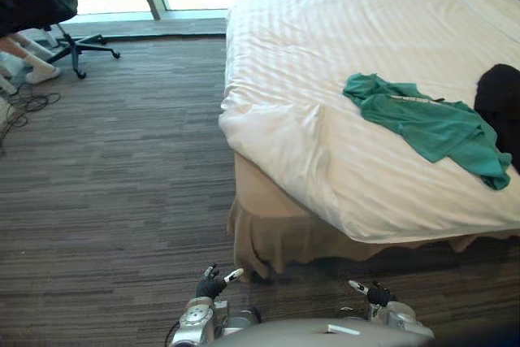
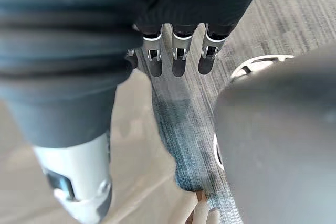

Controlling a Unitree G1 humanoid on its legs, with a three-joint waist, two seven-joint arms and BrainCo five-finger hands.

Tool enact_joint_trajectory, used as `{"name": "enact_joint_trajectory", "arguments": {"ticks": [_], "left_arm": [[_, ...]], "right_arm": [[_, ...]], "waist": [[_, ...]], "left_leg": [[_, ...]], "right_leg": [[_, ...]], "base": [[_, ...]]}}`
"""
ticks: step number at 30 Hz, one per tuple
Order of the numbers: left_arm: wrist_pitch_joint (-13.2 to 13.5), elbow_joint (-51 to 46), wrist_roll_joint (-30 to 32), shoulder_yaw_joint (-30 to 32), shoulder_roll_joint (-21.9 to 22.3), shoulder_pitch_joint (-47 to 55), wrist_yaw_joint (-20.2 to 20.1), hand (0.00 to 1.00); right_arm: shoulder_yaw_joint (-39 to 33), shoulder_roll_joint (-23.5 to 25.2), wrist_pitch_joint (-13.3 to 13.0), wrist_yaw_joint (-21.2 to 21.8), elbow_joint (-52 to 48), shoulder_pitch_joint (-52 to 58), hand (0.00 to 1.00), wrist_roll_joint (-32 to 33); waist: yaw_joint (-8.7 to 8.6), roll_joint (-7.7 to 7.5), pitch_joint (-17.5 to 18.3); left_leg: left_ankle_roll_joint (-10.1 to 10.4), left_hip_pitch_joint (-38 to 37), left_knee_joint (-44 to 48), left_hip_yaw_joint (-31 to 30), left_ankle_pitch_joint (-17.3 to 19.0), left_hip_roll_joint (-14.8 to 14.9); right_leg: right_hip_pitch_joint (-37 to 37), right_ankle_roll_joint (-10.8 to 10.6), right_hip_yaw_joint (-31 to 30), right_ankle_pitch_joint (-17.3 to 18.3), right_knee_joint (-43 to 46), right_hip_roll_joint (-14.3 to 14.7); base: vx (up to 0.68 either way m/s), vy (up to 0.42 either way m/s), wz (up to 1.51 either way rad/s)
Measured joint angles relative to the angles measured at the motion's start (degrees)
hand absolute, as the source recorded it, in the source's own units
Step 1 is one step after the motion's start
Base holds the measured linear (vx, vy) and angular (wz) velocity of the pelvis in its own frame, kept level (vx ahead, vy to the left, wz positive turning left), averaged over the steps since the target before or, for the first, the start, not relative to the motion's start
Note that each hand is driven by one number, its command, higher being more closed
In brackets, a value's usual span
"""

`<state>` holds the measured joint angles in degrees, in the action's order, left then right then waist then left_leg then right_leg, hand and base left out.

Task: Tidy the bed and pick cloth on bed and put in laundry

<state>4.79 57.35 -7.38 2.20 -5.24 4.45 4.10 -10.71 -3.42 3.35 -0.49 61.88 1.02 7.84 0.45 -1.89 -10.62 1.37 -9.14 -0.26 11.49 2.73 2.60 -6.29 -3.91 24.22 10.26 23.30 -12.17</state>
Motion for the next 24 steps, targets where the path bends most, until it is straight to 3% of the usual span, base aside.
{"name": "enact_joint_trajectory", "arguments": {"ticks": [2,4,6,7,8,13,14,17,19,23,24], "left_arm": [[-1.29,0.05,-6.91,0.32,-0.61,0.07,0.14,0.0],[-2.96,0.15,-15.5,2.55,-0.62,0.8,1.4,0.0],[-4.37,0.22,-25.41,8.71,-0.16,2.86,4.15,0.0],[-4.54,0.2,-31.62,13.77,-0.15,3.89,7.48,0.0],[-4.53,0.19,-32.49,14.92,-0.22,4.0,8.02,0.0],[-2.34,-5.34,-42.05,34.2,-3.66,6.28,15.24,0.0],[-2.24,-5.62,-42.18,34.65,-3.86,6.31,15.33,0.0],[-0.81,-16.2,-43.87,43.49,-9.7,5.14,17.62,0.0],[1.71,-22.41,-41.57,46.5,-12.52,3.19,19.54,0.0],[5.28,-34.28,-27.54,48.11,-21.3,-1.07,23.33,0.0],[6.57,-36.93,-23.8,47.17,-24.04,-2.59,23.14,0.0]], "right_arm": [[-0.04,0.83,0.08,0.05,0.46,-0.08,0.0,0.52],[-0.1,1.16,0.46,0.07,0.55,-0.36,0.0,0.99],[-0.51,1.15,1.46,0.12,1.0,-0.78,0.0,1.0],[-2.41,1.16,2.63,0.24,0.99,-1.14,0.0,1.01],[-2.72,1.12,2.86,0.25,0.99,-1.13,0.0,1.0],[-6.91,-0.97,7.6,2.38,0.73,-0.8,0.0,1.0],[-6.9,-1.07,7.75,2.52,0.71,-0.79,0.0,1.0],[-7.06,-3.07,11.05,5.33,-2.31,1.37,0.0,0.98],[-7.07,-3.97,12.1,6.55,-2.83,1.53,0.0,0.98],[-7.05,-4.15,14.04,7.31,-3.49,1.63,0.0,3.11],[-7.06,-4.06,14.52,7.28,-3.55,1.55,0.0,4.05]], "waist": [[0.58,-0.99,0.41],[0.75,-0.87,0.25],[0.87,-0.97,0.07],[0.93,-0.95,-0.09],[1.05,-0.99,-0.16],[2.62,0.06,-0.77],[2.65,0.09,-0.74],[3.7,0.83,0.25],[3.84,1.0,0.34],[5.32,1.15,3.69],[5.49,1.28,4.39]], "left_leg": [[0.2,-0.04,-1.35,-0.13,-1.08,-0.42],[0.26,-0.21,-2.17,-0.16,-1.48,-0.74],[0.44,-1.33,-4.08,0.35,-2.66,-1.16],[0.44,-1.84,-5.29,0.32,-3.29,-1.27],[0.41,-1.86,-5.3,0.32,-3.38,-1.31],[0.22,-0.98,-5.76,0.21,-4.48,-1.37],[0.22,-0.85,-5.76,0.19,-4.49,-1.37],[0.2,0.32,-5.77,1.17,-4.07,-0.98],[0.18,0.4,-5.76,2.93,-4.09,-0.69],[0.3,2.3,-5.75,5.32,-4.64,-0.66],[0.16,2.54,-5.73,5.34,-4.65,-0.94]], "right_leg": [[-0.96,-0.03,0.0,-0.02,-2.32,0.29],[-2.9,-0.52,0.0,-0.35,-6.72,1.05],[-4.82,-1.47,0.01,-0.94,-11.02,1.76],[-5.67,-1.65,0.06,-1.05,-12.92,2.09],[-5.77,-1.66,0.05,-1.05,-13.24,2.09],[-6.65,-2.19,0.43,-0.59,-17.33,2.91],[-6.66,-2.14,0.46,-0.56,-17.42,2.95],[-7.44,-1.2,3.04,0.28,-19.23,3.5],[-8.23,-1.2,3.87,0.29,-20.47,3.67],[-6.73,-1.02,3.16,-1.82,-21.88,3.38],[-7.26,-2.0,3.09,-3.37,-22.18,3.21]], "base": [[0.01,-0.019,0.18],[-0.02,-0.03,0.0],[-0.05,-0.039,-0.13],[-0.05,-0.034,-0.04],[-0.06,-0.025,-0.03],[-0.14,-0.03,0.0],[-0.14,-0.019,0.09],[-0.1,-0.016,0.37],[-0.02,-0.008,0.35],[0.07,0.02,0.0],[0.19,0.044,-0.01]]}}
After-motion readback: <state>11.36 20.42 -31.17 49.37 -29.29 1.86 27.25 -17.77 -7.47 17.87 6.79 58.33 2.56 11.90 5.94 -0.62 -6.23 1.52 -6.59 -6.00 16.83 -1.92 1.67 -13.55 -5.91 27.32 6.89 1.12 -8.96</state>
